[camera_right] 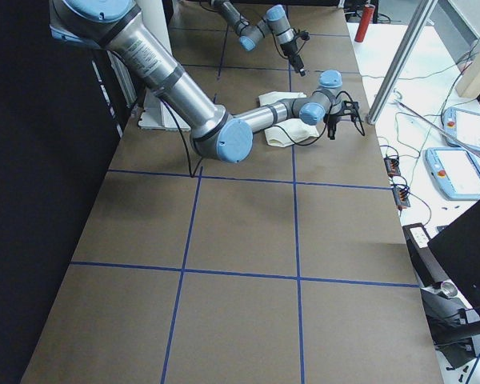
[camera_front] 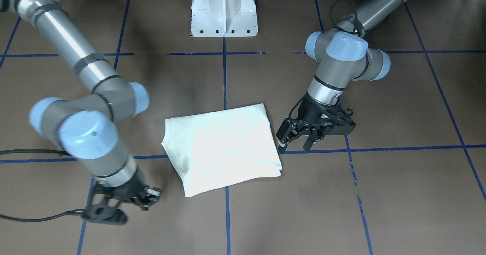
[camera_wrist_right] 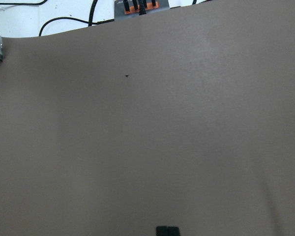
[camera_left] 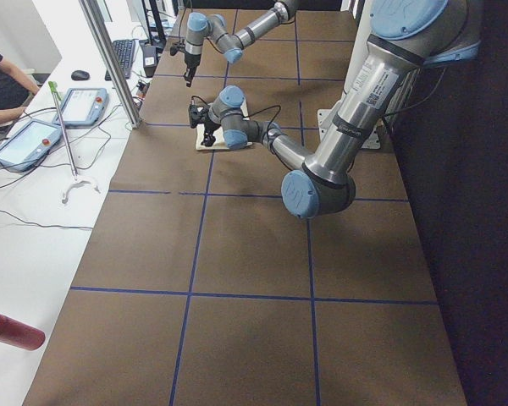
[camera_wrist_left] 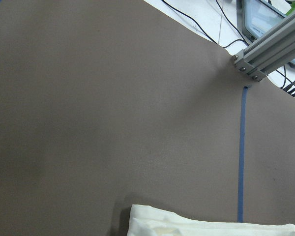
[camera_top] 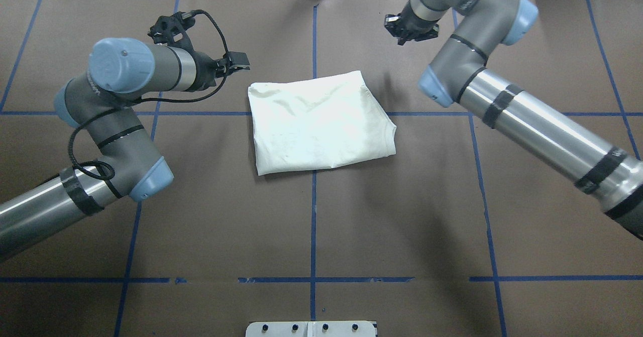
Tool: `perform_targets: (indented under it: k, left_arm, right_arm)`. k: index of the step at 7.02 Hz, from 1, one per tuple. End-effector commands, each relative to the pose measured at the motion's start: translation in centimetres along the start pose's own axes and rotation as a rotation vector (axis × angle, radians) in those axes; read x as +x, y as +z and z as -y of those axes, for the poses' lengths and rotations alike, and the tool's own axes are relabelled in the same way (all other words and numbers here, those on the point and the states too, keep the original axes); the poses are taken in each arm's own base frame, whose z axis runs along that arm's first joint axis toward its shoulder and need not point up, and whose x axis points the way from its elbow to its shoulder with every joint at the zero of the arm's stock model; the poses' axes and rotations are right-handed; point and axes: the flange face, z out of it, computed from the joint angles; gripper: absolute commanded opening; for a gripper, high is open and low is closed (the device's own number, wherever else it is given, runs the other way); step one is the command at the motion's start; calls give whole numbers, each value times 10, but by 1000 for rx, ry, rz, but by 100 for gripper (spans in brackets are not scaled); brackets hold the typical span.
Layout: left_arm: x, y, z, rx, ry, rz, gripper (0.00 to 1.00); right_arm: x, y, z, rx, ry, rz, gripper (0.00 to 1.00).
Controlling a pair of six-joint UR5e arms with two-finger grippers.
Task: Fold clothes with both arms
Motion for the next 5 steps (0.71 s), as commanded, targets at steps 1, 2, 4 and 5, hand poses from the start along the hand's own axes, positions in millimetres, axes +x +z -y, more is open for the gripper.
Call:
perform_targets:
  k: [1, 2, 4, 5]
  left_arm:
    - [-66, -53, 68, -89, 180, 3, 100]
    - [-120, -93, 99, -116, 265, 14, 100]
    - [-246, -197, 170, -125, 419, 38, 100]
    - [-300, -246, 196, -135, 487, 77, 100]
  right_arm:
    - [193, -64, 31, -60, -58, 39, 0]
    - [282, -110, 44, -48, -79, 67, 0]
    - [432, -151, 23, -61, -162, 68, 0]
    - [476, -164, 10, -77, -196, 35, 0]
